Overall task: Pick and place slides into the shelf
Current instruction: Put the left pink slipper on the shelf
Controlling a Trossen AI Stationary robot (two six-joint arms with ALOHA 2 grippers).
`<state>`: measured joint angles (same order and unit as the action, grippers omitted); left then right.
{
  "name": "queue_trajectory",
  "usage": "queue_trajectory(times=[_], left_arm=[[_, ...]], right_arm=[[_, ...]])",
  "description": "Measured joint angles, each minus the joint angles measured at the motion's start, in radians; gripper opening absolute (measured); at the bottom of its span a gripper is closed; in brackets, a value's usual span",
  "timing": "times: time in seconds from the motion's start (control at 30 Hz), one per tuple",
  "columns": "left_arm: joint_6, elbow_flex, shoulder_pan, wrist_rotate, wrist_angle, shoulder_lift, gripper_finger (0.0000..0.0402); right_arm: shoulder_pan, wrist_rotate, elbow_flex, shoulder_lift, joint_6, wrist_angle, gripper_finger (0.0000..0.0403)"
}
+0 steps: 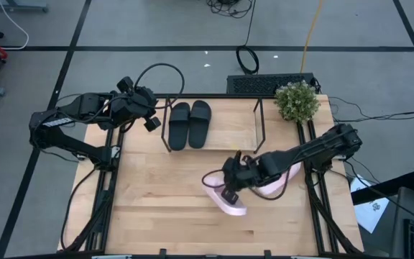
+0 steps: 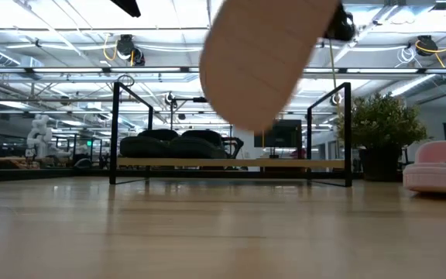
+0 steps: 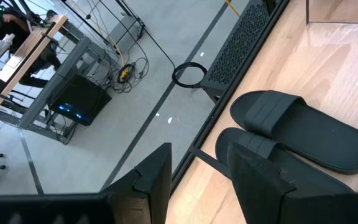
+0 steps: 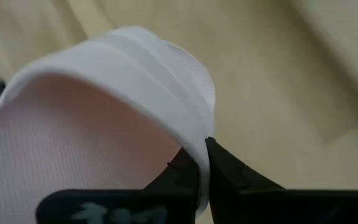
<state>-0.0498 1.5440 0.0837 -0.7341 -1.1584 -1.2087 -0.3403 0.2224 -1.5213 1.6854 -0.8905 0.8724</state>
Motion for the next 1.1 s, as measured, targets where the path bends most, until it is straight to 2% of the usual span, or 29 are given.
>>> queue_trajectory(times=[0.2,0.4,0.53,0.73,0.9,1.1], left_arm=[[-0.003,0.000,0.000,0.000,0.000,0.000,0.0159],[-0.003,0.000,0.000,0.001,0.000,0.000,0.0159],[-0.003,0.000,0.000,0.001,0.000,0.000,0.0159],[-0.003,0.000,0.000,0.001,0.000,0.000,0.0159],[-0.003,0.000,0.000,0.001,-0.001,0.000,0.0159],[-0.002,0.000,0.000,0.001,-0.001,0.000,0.0159]], right_arm=[[0.045,0.213,-0.153,-0.037,0.115,0.064,0.0002],[0.159,0.407,-0.228,-0.042,0.269,0.119,0.0001],[0.269,0.462,-0.232,-0.041,0.367,0.124,0.0001],[0.408,0.460,-0.232,0.018,0.482,0.127,0.0001],[0.472,0.465,-0.232,0.074,0.511,0.171,0.0000],[0.505,0.565,-0.232,0.143,0.553,0.187,0.0000]])
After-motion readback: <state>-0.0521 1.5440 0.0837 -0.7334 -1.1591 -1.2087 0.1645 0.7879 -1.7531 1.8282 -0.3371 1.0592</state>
